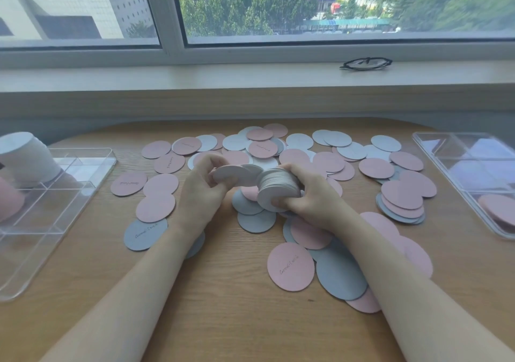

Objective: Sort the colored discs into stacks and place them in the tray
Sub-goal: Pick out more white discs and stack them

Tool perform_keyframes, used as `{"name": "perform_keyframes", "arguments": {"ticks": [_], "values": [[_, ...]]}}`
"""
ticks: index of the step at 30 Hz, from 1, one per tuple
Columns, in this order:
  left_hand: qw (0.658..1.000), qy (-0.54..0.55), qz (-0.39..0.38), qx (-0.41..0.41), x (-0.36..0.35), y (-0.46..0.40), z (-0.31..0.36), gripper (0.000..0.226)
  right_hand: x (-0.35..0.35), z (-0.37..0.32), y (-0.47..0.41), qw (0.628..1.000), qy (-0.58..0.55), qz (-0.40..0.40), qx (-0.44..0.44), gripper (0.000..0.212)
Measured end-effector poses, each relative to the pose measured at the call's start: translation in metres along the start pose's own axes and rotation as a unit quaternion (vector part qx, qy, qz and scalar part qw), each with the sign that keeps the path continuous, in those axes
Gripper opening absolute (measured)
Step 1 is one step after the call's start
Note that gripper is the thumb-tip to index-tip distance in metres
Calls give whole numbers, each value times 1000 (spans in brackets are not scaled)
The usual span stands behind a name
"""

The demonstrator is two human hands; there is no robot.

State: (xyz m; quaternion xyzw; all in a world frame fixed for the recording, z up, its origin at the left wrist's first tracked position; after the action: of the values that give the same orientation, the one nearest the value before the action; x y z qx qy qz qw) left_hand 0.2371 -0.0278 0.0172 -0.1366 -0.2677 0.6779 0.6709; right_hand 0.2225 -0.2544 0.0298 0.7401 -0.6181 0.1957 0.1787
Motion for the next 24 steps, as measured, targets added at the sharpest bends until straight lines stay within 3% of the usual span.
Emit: {"name": "perform_keyframes", "arguments": {"ticks": [9, 17, 21, 24], "values": [[999, 19, -33, -13, -4, 1, 6, 32, 1, 2, -1, 999, -49, -7, -4, 48], [994, -70, -83, 5, -6, 2, 3, 45, 1, 1, -3, 999, -48, -3, 9, 59], [998, -58, -9, -28, -6, 5, 10, 34, 1, 3, -4, 999, -41, -3, -3, 56], [995, -70, 73, -7, -1, 4, 5, 27, 1, 3, -4, 999, -33, -4, -4, 53]]}}
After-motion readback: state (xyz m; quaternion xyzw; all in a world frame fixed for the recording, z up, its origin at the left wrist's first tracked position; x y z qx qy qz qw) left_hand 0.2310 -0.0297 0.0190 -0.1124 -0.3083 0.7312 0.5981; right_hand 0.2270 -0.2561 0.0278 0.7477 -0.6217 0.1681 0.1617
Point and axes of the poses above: each hand's wrist, its own y-axis away from the middle knuckle, its own x-axis out of the back of the hand, z = x × y, the point moved 2 cm from there along -y, towards the middle knuckle, and after that the axes turned 12 degrees about -x, right-handed, at the moved point
